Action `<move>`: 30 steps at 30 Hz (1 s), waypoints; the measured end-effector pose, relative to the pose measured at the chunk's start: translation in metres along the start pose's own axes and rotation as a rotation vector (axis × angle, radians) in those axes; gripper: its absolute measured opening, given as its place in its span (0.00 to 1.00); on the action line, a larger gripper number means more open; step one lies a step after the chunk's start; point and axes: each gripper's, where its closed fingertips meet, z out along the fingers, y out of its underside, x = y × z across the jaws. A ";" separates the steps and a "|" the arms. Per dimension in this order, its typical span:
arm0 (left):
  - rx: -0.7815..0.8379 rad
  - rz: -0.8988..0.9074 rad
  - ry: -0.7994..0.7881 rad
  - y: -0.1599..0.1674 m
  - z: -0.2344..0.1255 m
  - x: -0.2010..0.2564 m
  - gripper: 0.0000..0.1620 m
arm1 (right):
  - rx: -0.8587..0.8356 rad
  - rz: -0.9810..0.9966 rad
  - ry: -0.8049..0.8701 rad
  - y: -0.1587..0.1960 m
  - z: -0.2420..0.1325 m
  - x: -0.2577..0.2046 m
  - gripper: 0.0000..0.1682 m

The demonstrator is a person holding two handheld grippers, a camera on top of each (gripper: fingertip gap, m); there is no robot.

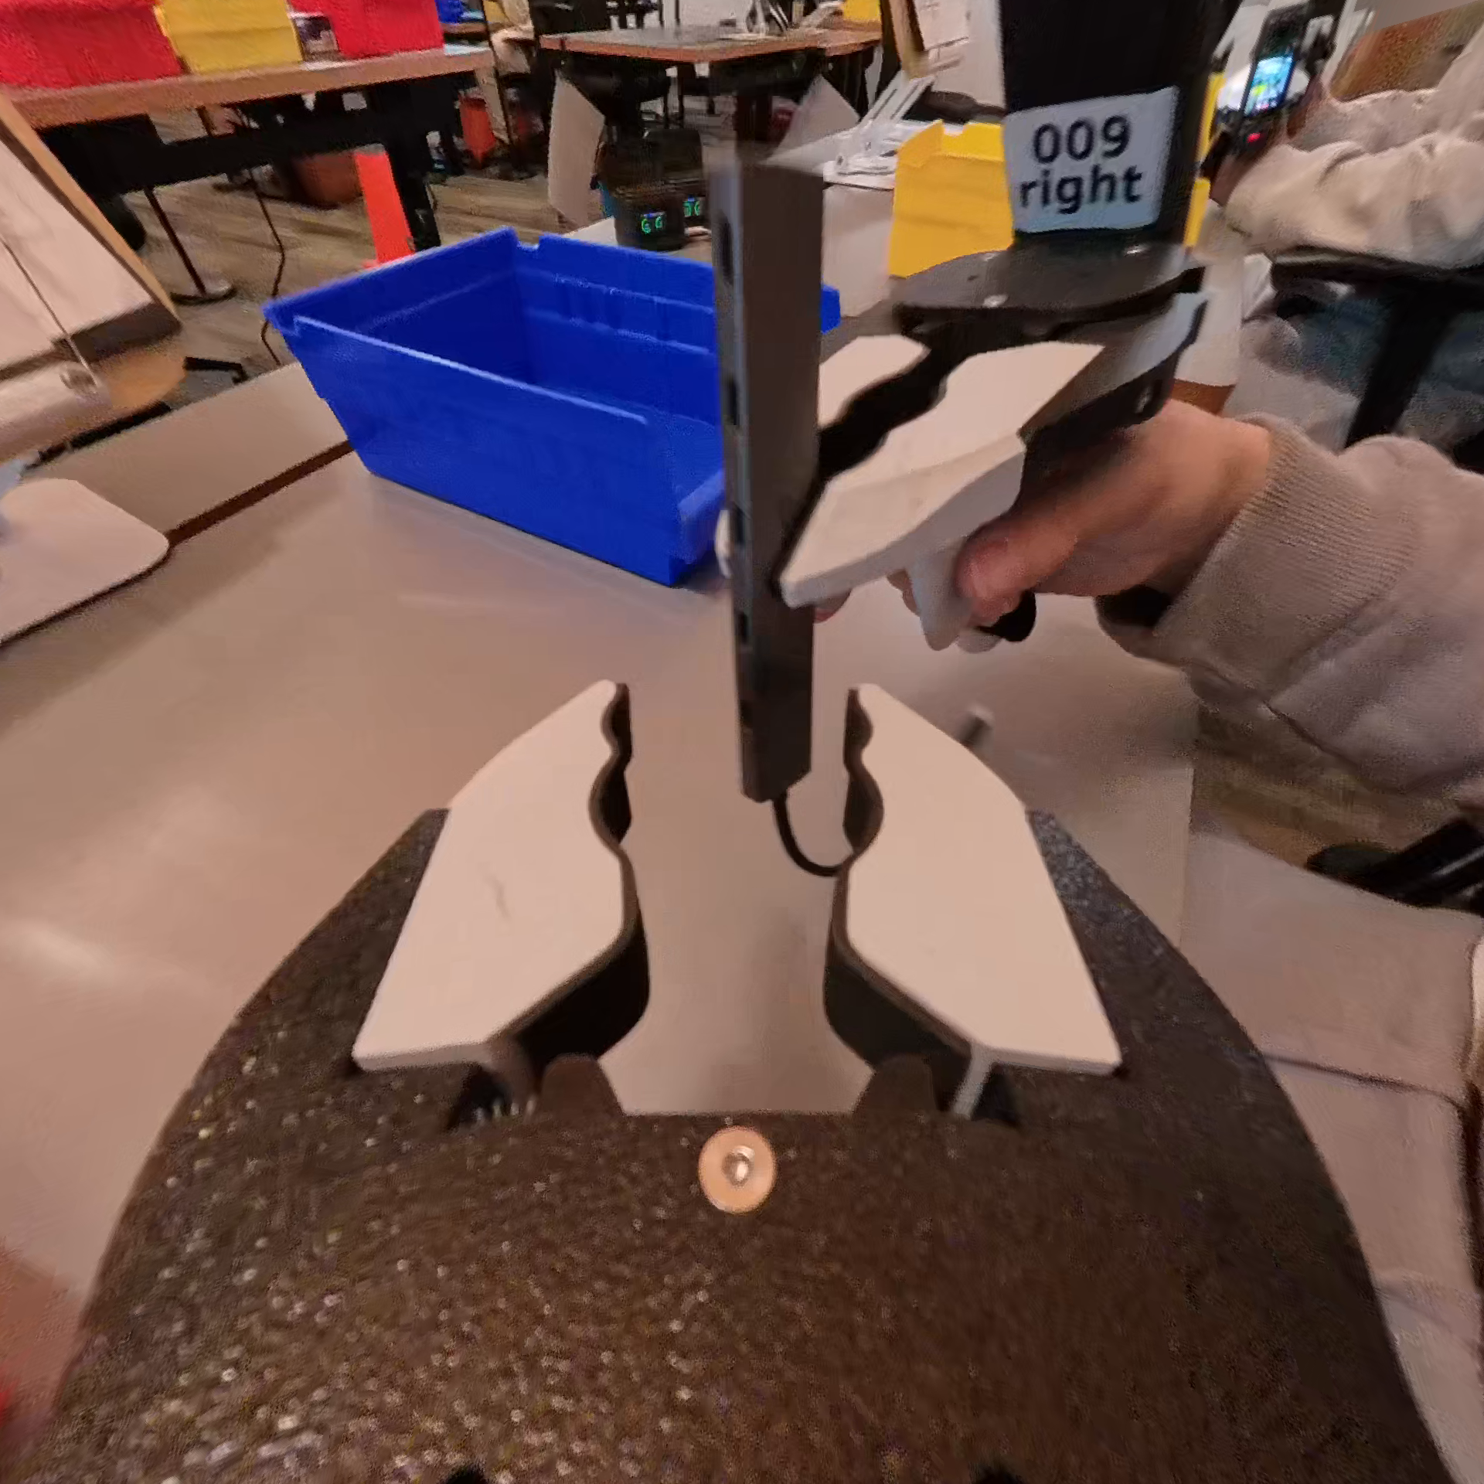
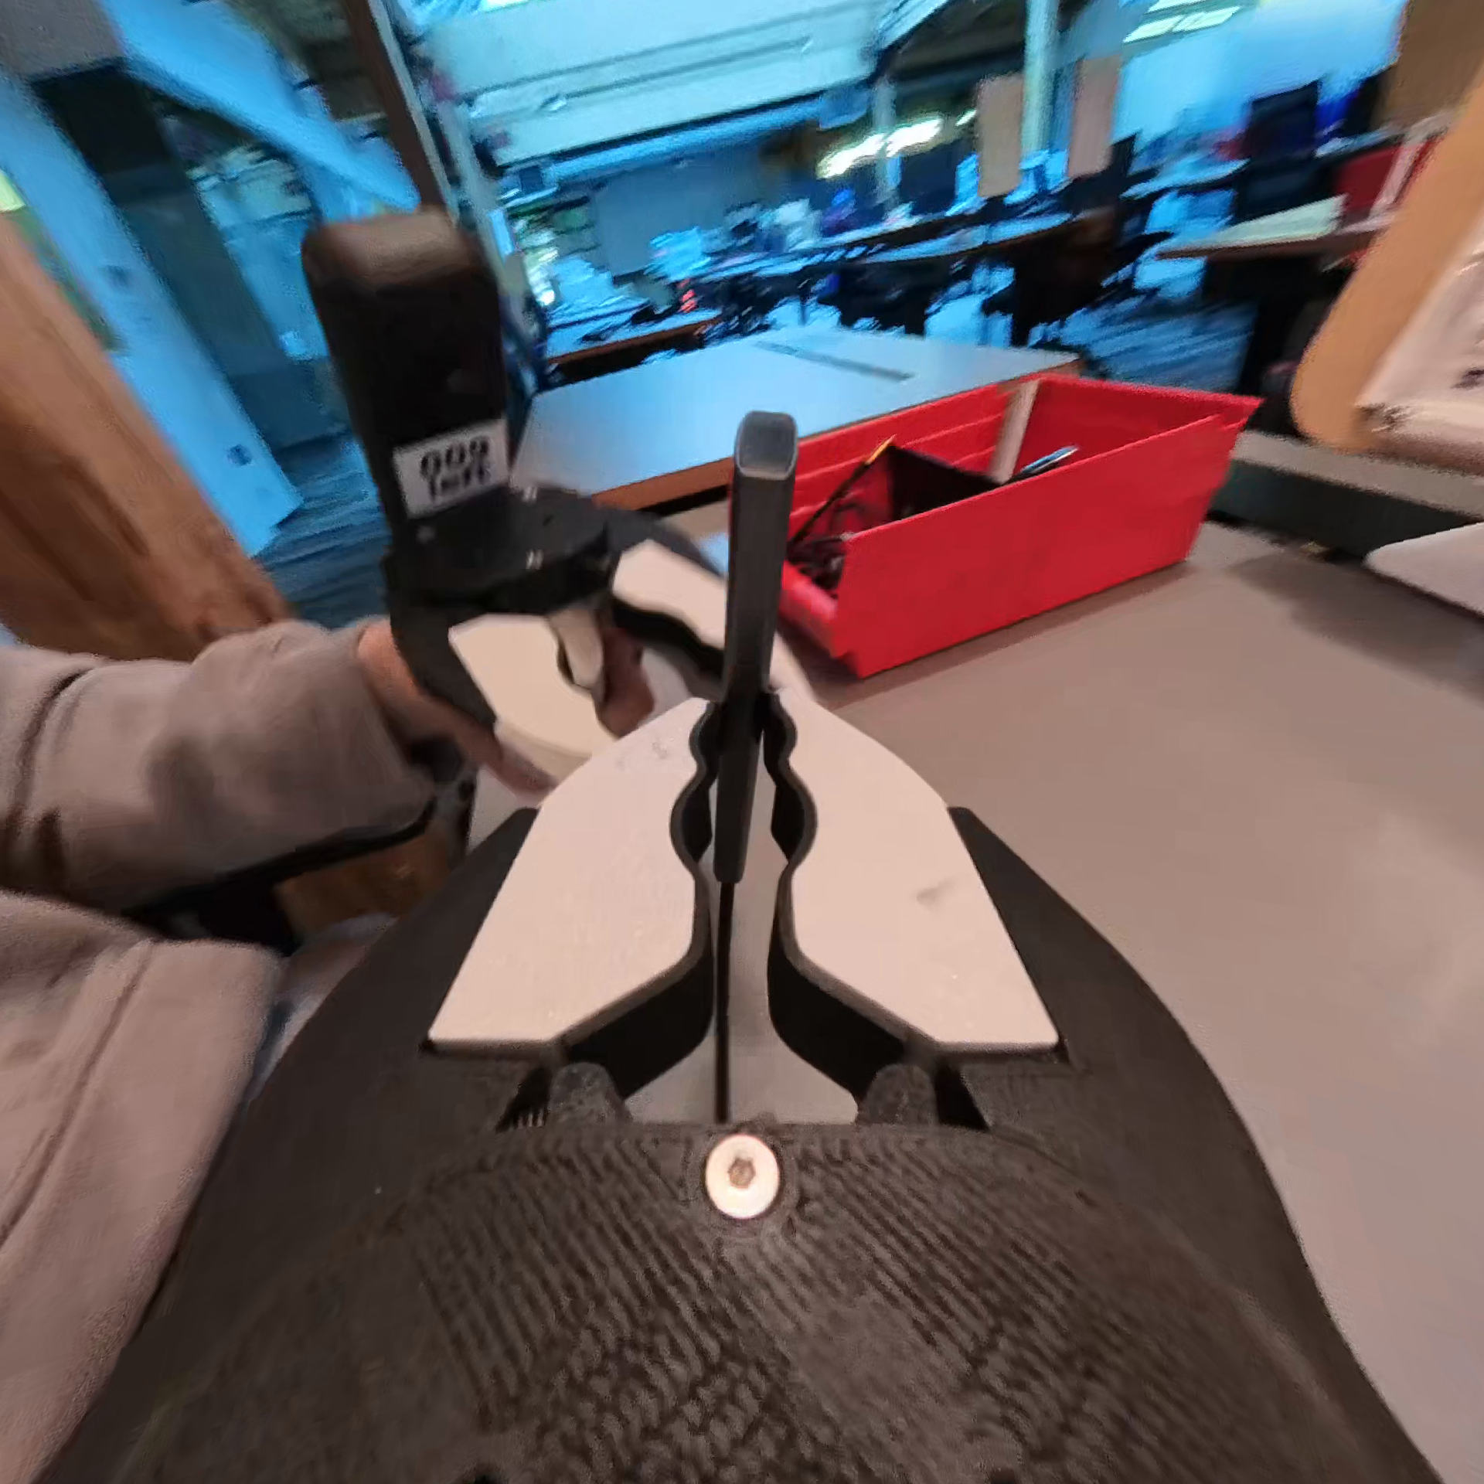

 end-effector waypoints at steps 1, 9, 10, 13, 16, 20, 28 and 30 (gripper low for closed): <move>-0.006 0.025 0.012 -0.006 -0.006 0.000 0.31 | -0.035 0.003 -0.026 0.004 -0.004 -0.001 0.06; -0.098 0.038 0.198 -0.056 -0.012 0.009 0.20 | -0.207 -0.103 -0.130 0.026 -0.002 -0.021 0.06; -0.113 0.023 0.239 -0.056 -0.010 0.014 0.17 | -0.213 -0.110 -0.125 0.026 0.000 -0.022 0.06; -0.117 -0.029 0.276 -0.055 -0.004 0.021 0.07 | -0.213 -0.095 -0.092 0.028 0.000 -0.015 0.06; -0.072 -0.111 0.254 -0.055 0.002 0.017 0.06 | -0.193 -0.087 -0.092 0.029 -0.002 -0.009 0.06; 0.060 -0.368 0.135 -0.054 0.012 -0.012 0.05 | -0.124 -0.115 0.049 0.026 0.000 0.011 0.14; 0.554 -1.060 0.019 -0.065 -0.010 -0.077 0.06 | -0.108 -0.471 0.425 0.020 0.017 0.034 0.37; 0.622 -1.152 0.034 -0.065 -0.015 -0.081 0.06 | -0.074 -0.541 0.485 0.015 0.017 0.035 0.30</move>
